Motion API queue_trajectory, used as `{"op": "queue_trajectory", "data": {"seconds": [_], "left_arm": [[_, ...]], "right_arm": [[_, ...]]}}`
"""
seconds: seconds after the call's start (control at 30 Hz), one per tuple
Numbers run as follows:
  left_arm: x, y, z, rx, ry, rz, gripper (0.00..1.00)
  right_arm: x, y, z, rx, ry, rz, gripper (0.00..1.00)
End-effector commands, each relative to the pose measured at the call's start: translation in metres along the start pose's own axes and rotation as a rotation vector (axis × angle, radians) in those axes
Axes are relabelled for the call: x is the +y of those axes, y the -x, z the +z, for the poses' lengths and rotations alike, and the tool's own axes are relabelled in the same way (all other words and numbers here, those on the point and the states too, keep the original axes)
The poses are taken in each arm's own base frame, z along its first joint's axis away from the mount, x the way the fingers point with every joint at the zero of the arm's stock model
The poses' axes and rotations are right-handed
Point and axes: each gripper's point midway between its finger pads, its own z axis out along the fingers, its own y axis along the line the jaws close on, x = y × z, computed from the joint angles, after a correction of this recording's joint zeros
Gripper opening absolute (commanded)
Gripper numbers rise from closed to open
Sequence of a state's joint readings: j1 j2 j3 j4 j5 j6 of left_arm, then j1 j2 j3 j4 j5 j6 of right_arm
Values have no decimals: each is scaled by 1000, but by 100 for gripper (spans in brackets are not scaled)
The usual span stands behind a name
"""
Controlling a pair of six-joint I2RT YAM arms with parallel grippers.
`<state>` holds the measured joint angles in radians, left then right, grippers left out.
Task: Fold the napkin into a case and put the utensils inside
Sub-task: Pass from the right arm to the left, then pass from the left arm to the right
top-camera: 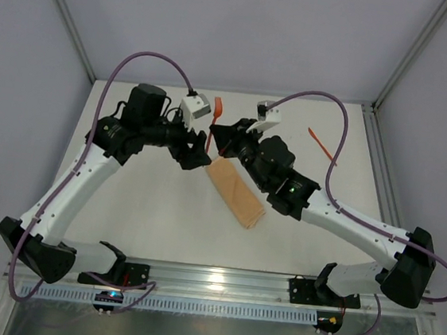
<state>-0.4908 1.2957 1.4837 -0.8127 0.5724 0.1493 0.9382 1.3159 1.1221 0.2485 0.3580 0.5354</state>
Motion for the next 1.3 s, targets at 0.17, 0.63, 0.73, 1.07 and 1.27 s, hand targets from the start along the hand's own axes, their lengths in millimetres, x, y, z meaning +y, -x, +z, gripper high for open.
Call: {"op": "queue_trajectory", "data": {"seconds": [0.17,0.63,0.73,1.07,1.27], "left_arm": [[14,3,-10,-39,128,-16,47],[51,-32,-24,89,327,116,0],[75,-69,-39,269,419,305,0],[67,-169,-71,540,247,1076,0],[23,-139,-77,296,206,1651,0]], "right_arm": [[46,51,-6,-173,95,95,3],[31,2,-52,24,191,-3,58],[13,-17,-83,174,230,-95,73],[-32,26,-140,385,142,-282,75],[9,-17,-97,561,350,-197,59]]}}
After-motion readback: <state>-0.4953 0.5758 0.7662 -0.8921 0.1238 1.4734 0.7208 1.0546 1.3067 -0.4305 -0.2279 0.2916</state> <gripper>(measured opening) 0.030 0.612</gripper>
